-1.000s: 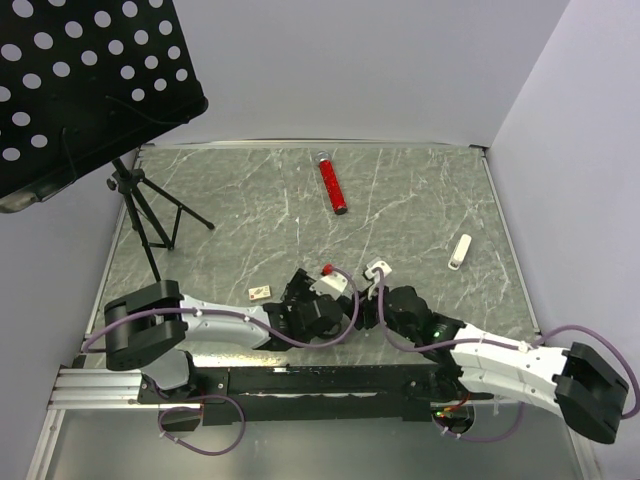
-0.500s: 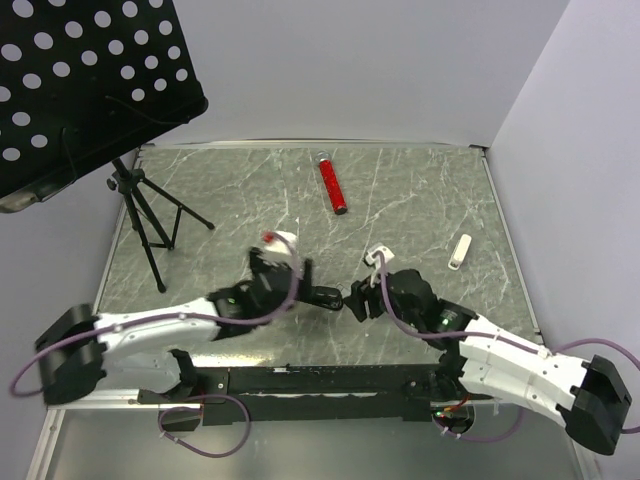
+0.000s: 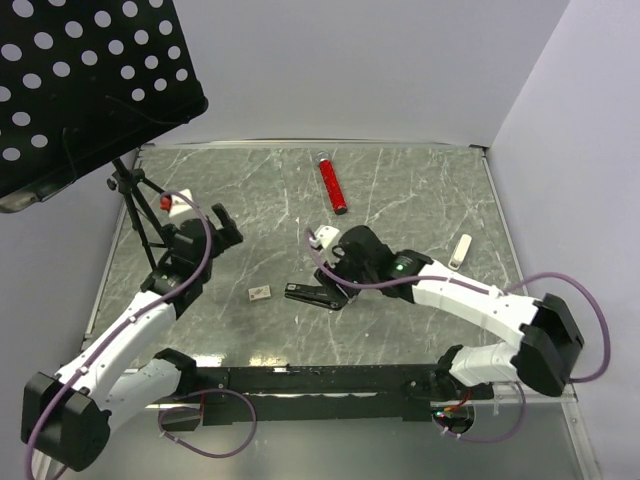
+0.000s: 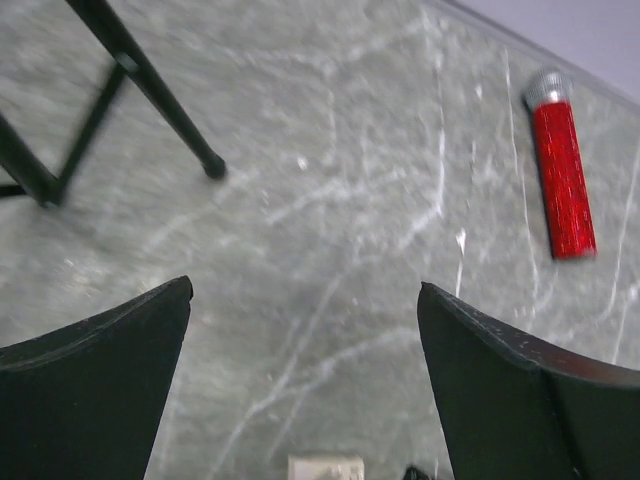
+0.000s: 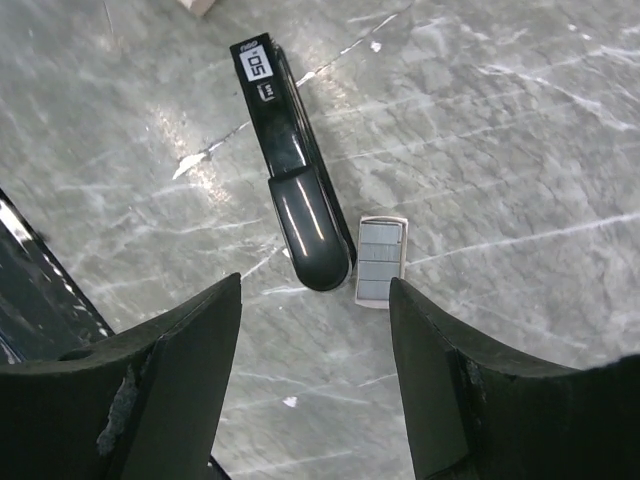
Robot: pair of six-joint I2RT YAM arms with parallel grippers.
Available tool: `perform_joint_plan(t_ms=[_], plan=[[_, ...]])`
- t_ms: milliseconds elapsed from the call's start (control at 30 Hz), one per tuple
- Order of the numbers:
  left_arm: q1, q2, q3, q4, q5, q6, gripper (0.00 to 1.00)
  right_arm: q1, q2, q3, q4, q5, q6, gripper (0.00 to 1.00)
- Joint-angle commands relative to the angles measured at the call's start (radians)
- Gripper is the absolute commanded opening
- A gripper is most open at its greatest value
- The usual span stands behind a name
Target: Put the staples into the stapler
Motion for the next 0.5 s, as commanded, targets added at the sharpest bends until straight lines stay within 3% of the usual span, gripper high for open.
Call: perform_joint_plan(t_ms=[0,167,467], plan=[[0.094,-0.017,0.067,0.063,0.072,0.091,0.99,0.024,0.087,0.114,-0.154,-0.013,-0.118,0.67],[0.108,0.011,0.073,0.161,0.060,0.180,0.99,0.051,0.187,0.204,-0.221,0.044,-0.147,0.66],[0.107,-0.001,0.030,0.215,0.063,0.185,0.99,0.090,0.357,0.299,-0.273,0.128,-0.193,0.58]])
